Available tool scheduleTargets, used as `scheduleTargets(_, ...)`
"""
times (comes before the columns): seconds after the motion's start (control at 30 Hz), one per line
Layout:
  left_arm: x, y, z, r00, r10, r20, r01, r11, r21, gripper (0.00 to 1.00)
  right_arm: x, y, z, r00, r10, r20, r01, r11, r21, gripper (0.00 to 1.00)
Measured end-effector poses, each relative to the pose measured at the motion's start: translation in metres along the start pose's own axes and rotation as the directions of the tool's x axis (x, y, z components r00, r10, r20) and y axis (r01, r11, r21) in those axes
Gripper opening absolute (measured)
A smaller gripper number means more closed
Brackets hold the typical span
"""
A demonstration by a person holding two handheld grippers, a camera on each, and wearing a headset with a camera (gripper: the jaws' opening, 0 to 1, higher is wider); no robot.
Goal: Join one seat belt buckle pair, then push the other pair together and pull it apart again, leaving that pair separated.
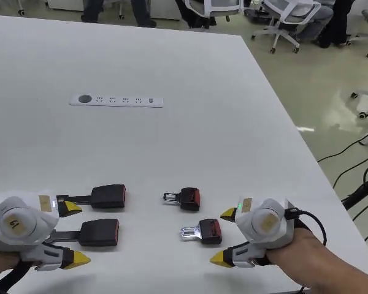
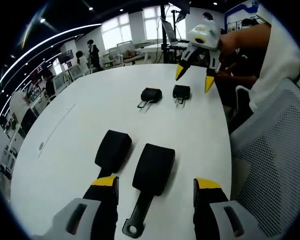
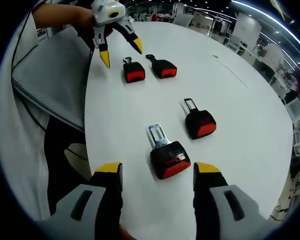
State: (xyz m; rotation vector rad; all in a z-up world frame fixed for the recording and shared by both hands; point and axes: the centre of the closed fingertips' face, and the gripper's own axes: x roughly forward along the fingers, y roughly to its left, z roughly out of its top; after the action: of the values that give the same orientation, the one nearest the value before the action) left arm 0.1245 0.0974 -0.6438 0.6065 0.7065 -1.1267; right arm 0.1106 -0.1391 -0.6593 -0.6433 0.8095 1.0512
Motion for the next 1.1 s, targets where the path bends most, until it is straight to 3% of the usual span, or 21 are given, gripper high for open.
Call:
scheduleTargets(0.33, 0.016, 0.001, -0.008, 0.9954, -0.076, -0.058, 0.079, 0.996, 0.045, 0.54, 0.011, -0.003, 0.001, 0.9976, 0.056, -0.040, -0.058, 0.997, -0.052, 0.50)
scheduleTargets(0.67, 0.024, 0.005, -0.007, 0.9915, -0.097, -0.087, 0.104, 0.992, 0.078, 0.49, 0.019, -0.007, -0.001, 0.9932, 0.094, -0.069, -0.099, 0.993, -0.071, 0.46)
scheduleTargets(0.97, 0.034, 0.002, -0.015, 0.9816, -0.144, -0.125, 0.157, 0.983, 0.098, 0.36, 0.031, -0.010, -0.010, 0.9853, 0.134, -0.106, -0.143, 0.986, -0.089, 0.42)
scheduleTargets(1.1, 0.038, 0.005, -0.019, 0.9801, -0.145, -0.136, 0.160, 0.981, 0.107, 0.36, 0.032, -0.008, -0.016, 0.9803, 0.152, -0.126, -0.165, 0.981, -0.098, 0.40)
